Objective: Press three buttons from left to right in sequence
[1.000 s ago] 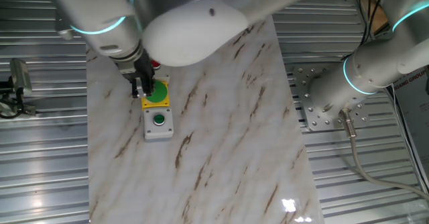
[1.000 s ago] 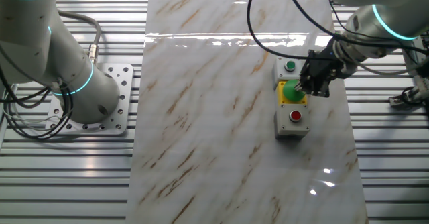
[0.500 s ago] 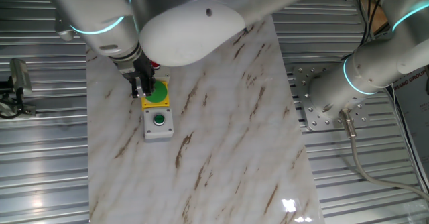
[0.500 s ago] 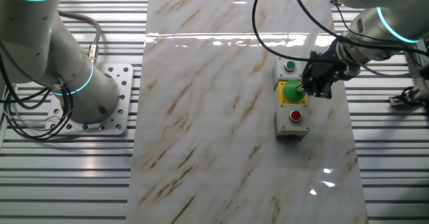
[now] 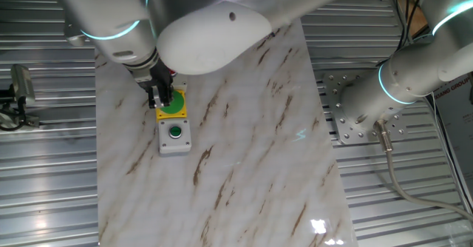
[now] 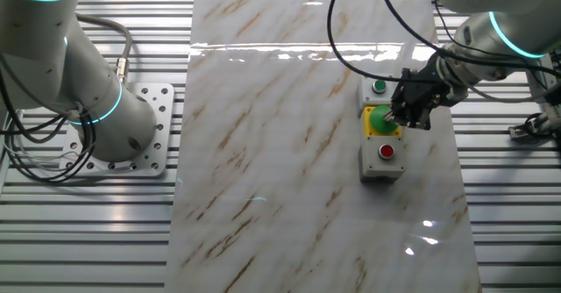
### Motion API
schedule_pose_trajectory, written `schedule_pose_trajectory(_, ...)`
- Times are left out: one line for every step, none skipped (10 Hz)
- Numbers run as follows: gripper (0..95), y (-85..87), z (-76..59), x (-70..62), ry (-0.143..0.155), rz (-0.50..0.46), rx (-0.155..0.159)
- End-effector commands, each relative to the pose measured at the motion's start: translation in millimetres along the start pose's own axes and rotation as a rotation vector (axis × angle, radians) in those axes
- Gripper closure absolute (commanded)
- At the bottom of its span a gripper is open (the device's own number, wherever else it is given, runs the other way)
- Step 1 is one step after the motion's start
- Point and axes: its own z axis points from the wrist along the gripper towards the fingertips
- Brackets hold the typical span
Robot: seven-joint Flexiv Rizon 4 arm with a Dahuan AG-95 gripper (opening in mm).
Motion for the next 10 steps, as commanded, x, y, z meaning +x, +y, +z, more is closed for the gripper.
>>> schedule_pose_trajectory(95.0,0.0,4.8,-1.4,0.008,-0.004,0.008)
schedule_pose_trajectory(95.0,0.0,3.7,-1.3,0.009,0.0,0.005)
schedule_pose_trajectory(95.0,0.0,-1.1,-1.0,0.011,0.001,0.003)
schedule_pose_trajectory(95.0,0.1,-11.0,0.1,0.043,0.004,-0.003)
schedule_pose_trajectory(95.0,0.6,-22.9,2.5,0.067,0.009,-0.018)
schedule_pose_trajectory(95.0,0.9,-28.7,4.0,0.068,0.011,-0.028)
schedule_pose_trajectory(95.0,1.0,-30.3,4.5,0.068,0.013,-0.037)
schedule_pose_trajectory(95.0,1.2,-29.8,4.5,0.067,0.017,-0.052)
schedule_pose_trajectory(95.0,2.2,-29.3,4.7,0.066,0.016,-0.055)
schedule_pose_trajectory(95.0,2.2,-29.3,4.7,0.066,0.016,-0.055)
